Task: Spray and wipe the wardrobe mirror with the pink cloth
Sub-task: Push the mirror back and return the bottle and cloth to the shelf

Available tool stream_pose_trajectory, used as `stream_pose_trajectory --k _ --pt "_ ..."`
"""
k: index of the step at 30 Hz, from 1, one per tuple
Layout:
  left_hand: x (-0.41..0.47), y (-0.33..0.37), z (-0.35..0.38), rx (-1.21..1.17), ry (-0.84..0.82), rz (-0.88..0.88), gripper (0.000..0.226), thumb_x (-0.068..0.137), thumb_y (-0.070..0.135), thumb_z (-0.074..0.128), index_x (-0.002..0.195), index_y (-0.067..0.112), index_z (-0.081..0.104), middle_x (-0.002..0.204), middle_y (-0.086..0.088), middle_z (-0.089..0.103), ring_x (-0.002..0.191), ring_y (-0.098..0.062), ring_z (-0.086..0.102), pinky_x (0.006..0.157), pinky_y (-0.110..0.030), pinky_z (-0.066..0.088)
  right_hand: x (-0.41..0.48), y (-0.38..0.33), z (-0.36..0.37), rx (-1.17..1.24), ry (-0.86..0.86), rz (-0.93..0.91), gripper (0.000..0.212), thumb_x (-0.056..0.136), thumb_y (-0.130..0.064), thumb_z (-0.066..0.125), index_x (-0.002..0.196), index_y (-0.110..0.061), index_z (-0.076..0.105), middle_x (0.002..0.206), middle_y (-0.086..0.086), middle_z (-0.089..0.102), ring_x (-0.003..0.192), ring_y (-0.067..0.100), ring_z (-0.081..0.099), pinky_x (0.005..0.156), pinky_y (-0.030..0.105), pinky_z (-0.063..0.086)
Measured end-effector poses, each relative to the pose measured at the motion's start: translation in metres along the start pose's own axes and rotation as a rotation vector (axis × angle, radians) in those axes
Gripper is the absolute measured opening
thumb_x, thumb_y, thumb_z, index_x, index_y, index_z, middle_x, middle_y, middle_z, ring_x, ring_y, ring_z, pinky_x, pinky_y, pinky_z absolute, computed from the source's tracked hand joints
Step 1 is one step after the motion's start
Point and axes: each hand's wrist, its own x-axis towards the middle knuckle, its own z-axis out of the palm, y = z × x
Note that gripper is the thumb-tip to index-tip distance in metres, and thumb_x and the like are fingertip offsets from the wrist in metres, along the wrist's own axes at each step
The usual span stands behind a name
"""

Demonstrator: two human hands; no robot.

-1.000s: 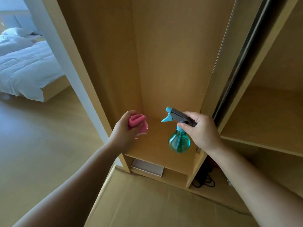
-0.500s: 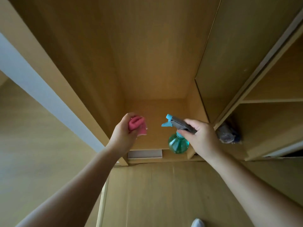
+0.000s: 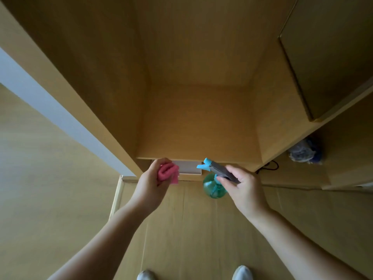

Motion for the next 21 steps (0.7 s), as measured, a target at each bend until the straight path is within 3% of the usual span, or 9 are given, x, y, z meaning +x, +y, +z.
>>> stream_pose_trajectory --k 4,7,13,17,21 --pt "0.003 -0.070 0.047 -0.011 -0.024 -0.014 0.026 0.089 0.008 0.061 0.110 0.023 0.055 0.098 0.017 0.064 0.081 0.006 0.061 0.068 -0.013 0.046 -0.012 0.079 0.047 0.015 0.033 0.040 0.014 0.077 -0.004 0.077 0.090 -0.009 0.071 0.077 0.006 0.069 0.074 0.024 0.062 0.068 0.035 0.050" --pt "0.010 -0.119 0.081 -0.030 -0.041 -0.024 0.023 0.090 0.011 0.061 0.108 0.024 0.055 0.097 0.014 0.066 0.083 0.002 0.062 0.068 -0.013 0.048 -0.018 0.135 0.079 0.008 0.032 0.044 0.012 0.078 -0.005 0.076 0.087 -0.011 0.071 0.073 0.002 0.067 0.070 0.023 0.060 0.065 0.034 0.048" --pt "0.041 -0.204 0.144 -0.035 -0.068 0.023 0.017 0.090 0.012 0.061 0.105 0.020 0.057 0.091 0.008 0.069 0.081 -0.001 0.066 0.066 -0.015 0.049 -0.015 0.240 0.137 -0.011 0.075 0.040 0.012 0.078 -0.006 0.077 0.088 -0.011 0.072 0.070 -0.007 0.064 0.065 0.006 0.053 0.061 0.019 0.042" --pt "0.061 -0.247 0.176 -0.044 -0.072 0.059 0.020 0.091 0.010 0.061 0.108 0.018 0.057 0.094 0.003 0.070 0.083 -0.006 0.068 0.070 -0.020 0.054 -0.005 0.294 0.170 0.000 0.129 0.085 0.019 0.080 -0.010 0.077 0.098 -0.006 0.073 0.080 -0.001 0.070 0.071 0.011 0.058 0.064 0.009 0.041" --pt "0.075 -0.266 0.195 -0.048 -0.044 0.121 0.020 0.090 0.011 0.063 0.108 0.017 0.058 0.092 0.005 0.069 0.082 -0.005 0.068 0.072 -0.025 0.057 0.011 0.329 0.180 0.033 0.148 0.096 0.010 0.082 -0.010 0.074 0.092 -0.011 0.073 0.076 0.004 0.069 0.070 0.022 0.060 0.061 0.021 0.042"
